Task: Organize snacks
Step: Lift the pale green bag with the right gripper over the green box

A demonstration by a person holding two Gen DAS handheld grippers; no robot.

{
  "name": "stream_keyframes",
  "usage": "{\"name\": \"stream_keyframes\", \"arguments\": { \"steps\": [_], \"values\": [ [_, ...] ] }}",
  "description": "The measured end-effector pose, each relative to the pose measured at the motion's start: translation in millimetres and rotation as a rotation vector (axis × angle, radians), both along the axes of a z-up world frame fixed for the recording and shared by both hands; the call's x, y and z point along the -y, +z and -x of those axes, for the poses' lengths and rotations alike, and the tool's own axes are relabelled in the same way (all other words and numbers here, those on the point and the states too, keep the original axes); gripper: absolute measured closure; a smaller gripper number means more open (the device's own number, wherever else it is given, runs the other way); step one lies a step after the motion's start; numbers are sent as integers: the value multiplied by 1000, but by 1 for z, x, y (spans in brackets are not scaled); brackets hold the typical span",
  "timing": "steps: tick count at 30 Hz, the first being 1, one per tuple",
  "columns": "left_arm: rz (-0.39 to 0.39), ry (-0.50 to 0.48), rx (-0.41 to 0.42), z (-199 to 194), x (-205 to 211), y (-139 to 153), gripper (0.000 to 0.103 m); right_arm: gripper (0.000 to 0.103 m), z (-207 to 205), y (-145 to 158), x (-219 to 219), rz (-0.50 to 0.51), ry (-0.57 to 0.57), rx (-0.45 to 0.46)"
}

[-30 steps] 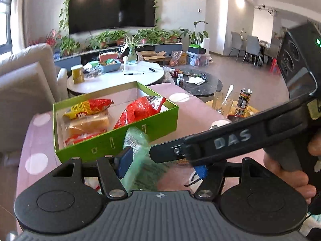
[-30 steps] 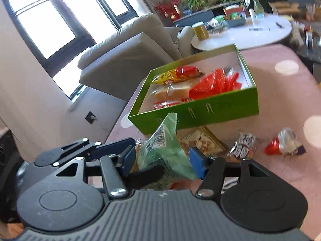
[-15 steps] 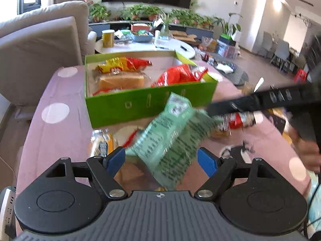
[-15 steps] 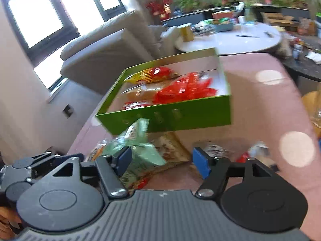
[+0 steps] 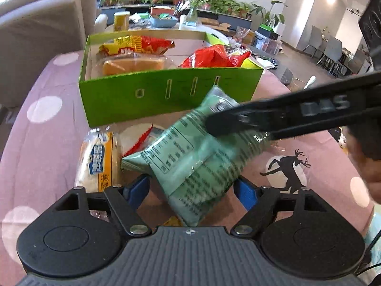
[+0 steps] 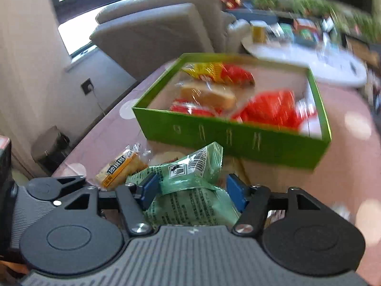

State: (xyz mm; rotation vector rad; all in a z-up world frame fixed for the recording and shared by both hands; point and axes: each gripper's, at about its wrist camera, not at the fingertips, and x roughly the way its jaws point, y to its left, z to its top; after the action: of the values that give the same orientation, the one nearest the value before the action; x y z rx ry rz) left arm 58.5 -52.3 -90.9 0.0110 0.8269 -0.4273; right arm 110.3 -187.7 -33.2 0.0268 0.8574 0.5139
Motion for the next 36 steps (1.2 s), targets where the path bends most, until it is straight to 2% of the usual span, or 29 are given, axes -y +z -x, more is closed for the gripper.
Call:
{"name": "stream_keyframes", "arguments": {
  "steps": [2,5,10,16,27,36],
  "values": [
    [7,-32,3,1,1,0,34,38,4,0,15,-60,-12,-36],
    [5,-62,12,4,5,-1,34,38,15,-2,31,-100,-44,-73],
    [6,-94,34,8,9,4,35,38,24,-10,43,-103,-93,-106],
    [-20,-81,61,10,10,9,35,36,25,-13,39,-116,-104,-114],
    [18,-78,202,24,9,45,35,38,43,12,46,-164,-116,-5],
    [7,-77,276,6,20,69,35,38,33,36,53,-209,-143,73]
  ]
}}
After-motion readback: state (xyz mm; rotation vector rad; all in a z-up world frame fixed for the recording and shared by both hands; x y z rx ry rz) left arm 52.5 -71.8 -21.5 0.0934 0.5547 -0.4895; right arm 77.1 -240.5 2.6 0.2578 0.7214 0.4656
